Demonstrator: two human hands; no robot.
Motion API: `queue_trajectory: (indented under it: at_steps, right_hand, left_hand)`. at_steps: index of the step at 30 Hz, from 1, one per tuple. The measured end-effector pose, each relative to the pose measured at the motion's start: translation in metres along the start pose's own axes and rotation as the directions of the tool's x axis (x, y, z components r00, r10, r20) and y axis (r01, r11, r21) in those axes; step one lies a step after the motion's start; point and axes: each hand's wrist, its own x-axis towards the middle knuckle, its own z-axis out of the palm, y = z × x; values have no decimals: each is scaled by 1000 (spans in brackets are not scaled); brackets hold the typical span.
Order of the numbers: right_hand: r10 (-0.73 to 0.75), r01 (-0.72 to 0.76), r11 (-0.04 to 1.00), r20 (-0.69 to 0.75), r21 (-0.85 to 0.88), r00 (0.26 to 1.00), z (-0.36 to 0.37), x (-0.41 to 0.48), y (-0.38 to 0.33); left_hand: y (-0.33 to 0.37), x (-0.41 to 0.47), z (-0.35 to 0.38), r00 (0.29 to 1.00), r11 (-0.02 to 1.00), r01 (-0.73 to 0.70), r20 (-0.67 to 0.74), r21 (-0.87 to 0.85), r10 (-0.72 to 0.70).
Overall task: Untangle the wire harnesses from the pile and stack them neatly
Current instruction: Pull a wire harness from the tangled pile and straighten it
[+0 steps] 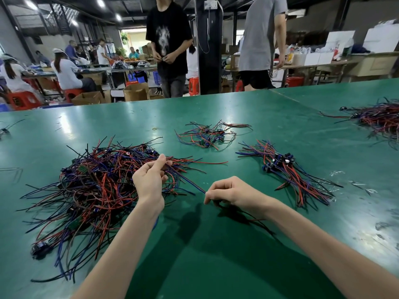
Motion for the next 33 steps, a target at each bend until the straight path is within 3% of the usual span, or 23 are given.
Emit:
queue_trajectory:
  at_steps: [15, 20, 22, 25, 29, 33]
  right_hand:
    - [9, -48, 984, 228, 170, 974, -1, -6, -6]
    - [-36, 35, 969, 1, 246, 999, -3, -1, -6]
    - [-38, 69, 946, -104, 317, 994, -6, 2, -5]
    - [-10, 99, 902, -210, 420, 978, -10, 5, -4]
    - [-2, 125, 863, -243, 490, 970, -15, 7, -3]
    - [-29, 139, 895, -254, 425, 967, -18, 6, -2]
  left_hand:
    - [-9, 4, -2, 999, 999, -43, 24, 2, 43]
    - [-6, -6, 5, 971, 975, 158, 205, -158, -124]
    - [-9, -12, 10, 945, 973, 212, 274, -93, -180]
    - [-18, -28, 18, 874, 972, 199, 426, 125, -234]
    - [-28, -51, 25, 763, 959, 184, 585, 214, -277]
    - [-29, -60, 27, 765, 965, 130, 596, 227, -243]
